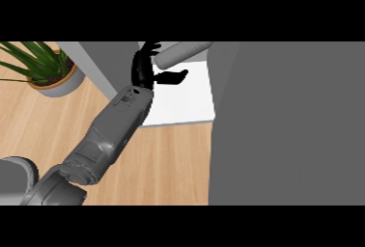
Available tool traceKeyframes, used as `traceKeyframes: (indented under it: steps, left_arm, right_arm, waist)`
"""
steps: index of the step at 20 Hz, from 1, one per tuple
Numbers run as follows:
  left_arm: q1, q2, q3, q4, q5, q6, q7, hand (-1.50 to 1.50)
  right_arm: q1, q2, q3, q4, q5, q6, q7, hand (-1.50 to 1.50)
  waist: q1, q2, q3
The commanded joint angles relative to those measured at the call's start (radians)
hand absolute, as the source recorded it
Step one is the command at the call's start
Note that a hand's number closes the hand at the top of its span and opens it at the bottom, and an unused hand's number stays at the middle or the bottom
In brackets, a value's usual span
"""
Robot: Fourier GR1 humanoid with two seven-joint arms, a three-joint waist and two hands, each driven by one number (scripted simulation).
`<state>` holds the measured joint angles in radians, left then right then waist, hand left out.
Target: Pick up the bottled water, place it into the cabinet and close the cabinet
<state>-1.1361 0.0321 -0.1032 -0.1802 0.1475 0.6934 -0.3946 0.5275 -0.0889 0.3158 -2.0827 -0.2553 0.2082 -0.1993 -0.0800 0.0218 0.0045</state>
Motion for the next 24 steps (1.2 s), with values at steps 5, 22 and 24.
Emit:
traceKeyframes:
  steps: [5, 22, 24]
  left_arm:
    - [-0.005, 0.083, 0.023, 0.077, -0.007, -0.038, -0.034, -1.50]
    - [0.077, 0.028, 0.148, -0.084, 0.108, -0.355, -0.300, -1.50]
    - [0.114, 0.037, 0.160, -0.088, 0.119, -0.403, -0.336, -1.50]
  right_arm:
    - [0.002, -0.006, -0.012, 0.029, -0.003, 0.019, -0.041, -1.50]
    - [0.055, -0.015, 0.001, -0.011, 0.053, -0.017, -0.058, -1.50]
    - [0.048, -0.010, 0.010, -0.008, 0.036, -0.012, -0.051, -1.50]
  waist:
    - [-0.009, 0.014, -0.005]
    - [0.053, -0.017, -0.005]
    - [0.058, -0.017, -0.005]
